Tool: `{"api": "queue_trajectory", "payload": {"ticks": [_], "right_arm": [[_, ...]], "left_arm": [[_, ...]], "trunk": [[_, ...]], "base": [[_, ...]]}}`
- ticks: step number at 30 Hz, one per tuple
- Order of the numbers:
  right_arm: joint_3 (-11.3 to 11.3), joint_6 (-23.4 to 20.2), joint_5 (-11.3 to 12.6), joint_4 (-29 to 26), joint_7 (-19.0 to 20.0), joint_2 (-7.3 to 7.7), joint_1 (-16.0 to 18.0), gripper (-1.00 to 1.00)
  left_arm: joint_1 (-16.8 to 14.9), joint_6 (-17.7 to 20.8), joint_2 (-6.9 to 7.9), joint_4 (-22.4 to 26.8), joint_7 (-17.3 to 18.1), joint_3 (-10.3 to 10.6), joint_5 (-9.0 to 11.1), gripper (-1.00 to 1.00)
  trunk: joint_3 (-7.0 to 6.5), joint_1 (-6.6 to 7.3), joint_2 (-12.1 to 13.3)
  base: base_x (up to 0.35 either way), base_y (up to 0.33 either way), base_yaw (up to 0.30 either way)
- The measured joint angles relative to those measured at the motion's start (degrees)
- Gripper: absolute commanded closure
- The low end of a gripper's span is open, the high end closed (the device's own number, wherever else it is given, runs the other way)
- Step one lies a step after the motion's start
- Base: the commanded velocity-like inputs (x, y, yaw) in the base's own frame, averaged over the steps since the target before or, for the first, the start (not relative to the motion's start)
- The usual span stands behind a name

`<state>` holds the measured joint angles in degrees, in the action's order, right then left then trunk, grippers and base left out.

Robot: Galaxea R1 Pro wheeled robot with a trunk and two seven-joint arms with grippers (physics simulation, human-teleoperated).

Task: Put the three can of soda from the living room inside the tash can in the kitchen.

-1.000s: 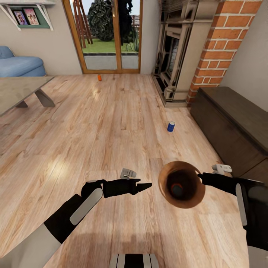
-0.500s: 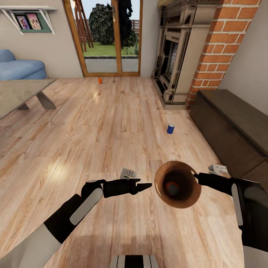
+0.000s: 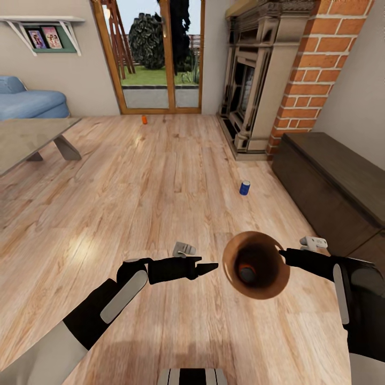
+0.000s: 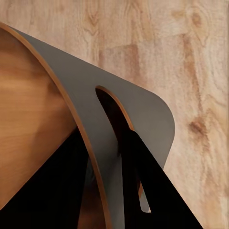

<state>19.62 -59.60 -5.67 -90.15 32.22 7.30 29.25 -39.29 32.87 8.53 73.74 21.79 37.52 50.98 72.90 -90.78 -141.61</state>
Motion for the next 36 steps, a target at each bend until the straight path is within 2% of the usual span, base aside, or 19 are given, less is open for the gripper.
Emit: {"api": "queue_trajectory", "payload": {"ticks": [36], "right_arm": [[0.14,-0.03,0.12,-0.01,0.18,0.00,0.00,1.00]], "left_arm": [[0.00,0.02,0.00,0.09,0.00,0.00,-0.09,-1.00]], "trunk": [[-3.30,0.00,0.00]], "base": [[0.000,0.000,0.000]]}}
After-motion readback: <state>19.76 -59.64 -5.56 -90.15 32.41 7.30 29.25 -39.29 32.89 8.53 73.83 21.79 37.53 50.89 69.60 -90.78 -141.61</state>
